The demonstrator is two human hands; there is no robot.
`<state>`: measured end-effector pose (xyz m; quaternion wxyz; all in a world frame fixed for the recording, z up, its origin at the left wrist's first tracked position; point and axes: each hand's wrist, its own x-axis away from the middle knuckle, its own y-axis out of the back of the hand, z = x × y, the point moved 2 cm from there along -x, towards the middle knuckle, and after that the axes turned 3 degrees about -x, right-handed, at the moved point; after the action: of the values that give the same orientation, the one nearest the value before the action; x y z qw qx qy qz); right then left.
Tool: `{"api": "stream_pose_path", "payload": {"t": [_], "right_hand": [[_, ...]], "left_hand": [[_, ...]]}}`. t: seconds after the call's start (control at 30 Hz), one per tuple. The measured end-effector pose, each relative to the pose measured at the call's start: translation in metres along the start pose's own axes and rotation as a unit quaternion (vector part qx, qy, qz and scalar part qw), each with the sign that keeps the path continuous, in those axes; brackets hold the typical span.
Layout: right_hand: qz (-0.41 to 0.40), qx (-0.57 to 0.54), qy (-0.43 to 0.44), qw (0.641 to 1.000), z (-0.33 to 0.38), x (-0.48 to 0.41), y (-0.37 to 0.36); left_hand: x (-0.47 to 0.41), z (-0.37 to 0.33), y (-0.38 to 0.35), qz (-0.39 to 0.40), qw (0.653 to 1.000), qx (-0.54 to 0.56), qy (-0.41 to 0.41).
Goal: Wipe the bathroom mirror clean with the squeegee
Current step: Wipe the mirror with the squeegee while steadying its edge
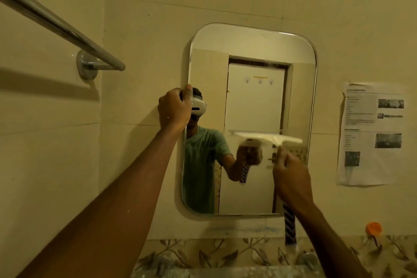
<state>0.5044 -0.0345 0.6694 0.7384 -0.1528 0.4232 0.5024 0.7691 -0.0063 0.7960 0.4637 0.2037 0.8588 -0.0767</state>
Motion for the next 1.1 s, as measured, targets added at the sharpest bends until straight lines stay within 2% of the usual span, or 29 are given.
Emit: {"api": "stream_pose_path", "payload": {"t": [0.1,0.2,0.3,0.37,0.43,0.63,0.77,0.9,1.0,1.1], "right_hand": [[-0.015,0.002,0.038,0.999,0.031,-0.033,-0.003],[-0.036,0.008,0.042,0.998,0.027,-0.023,-0.015],[-0.024,-0.009,-0.003,1.000,-0.014,0.042,-0.035],[0.014,0.017,-0.062,0.998,-0.036,0.088,-0.045],[0.033,0.051,-0.077,0.995,-0.044,0.108,-0.049],[-0.019,-0.032,0.036,0.999,0.022,0.024,-0.035],[-0.025,-0.024,0.037,0.999,0.042,-0.001,-0.043],[-0.016,-0.034,0.015,0.999,0.001,0.064,-0.061],[0.022,-0.014,-0.030,0.999,-0.028,0.121,-0.067],[0.046,-0.020,-0.051,0.997,-0.031,0.132,-0.065]], "left_hand": [[-0.001,-0.001,0.002,0.016,1.000,0.003,0.016],[-0.002,0.000,0.002,0.027,0.999,0.007,0.020],[0.001,0.003,0.001,0.028,0.999,0.012,0.017],[0.005,0.006,0.001,0.020,1.000,0.001,0.011],[0.008,0.008,0.000,0.019,1.000,-0.008,0.010],[0.015,0.017,-0.003,0.018,1.000,-0.012,-0.006],[0.034,0.031,-0.004,0.011,0.999,-0.040,-0.018],[0.046,0.041,-0.005,0.014,0.999,-0.041,-0.018],[0.047,0.042,-0.005,0.018,0.999,-0.039,-0.007],[0.050,0.042,-0.006,0.021,0.999,-0.031,0.002]]}}
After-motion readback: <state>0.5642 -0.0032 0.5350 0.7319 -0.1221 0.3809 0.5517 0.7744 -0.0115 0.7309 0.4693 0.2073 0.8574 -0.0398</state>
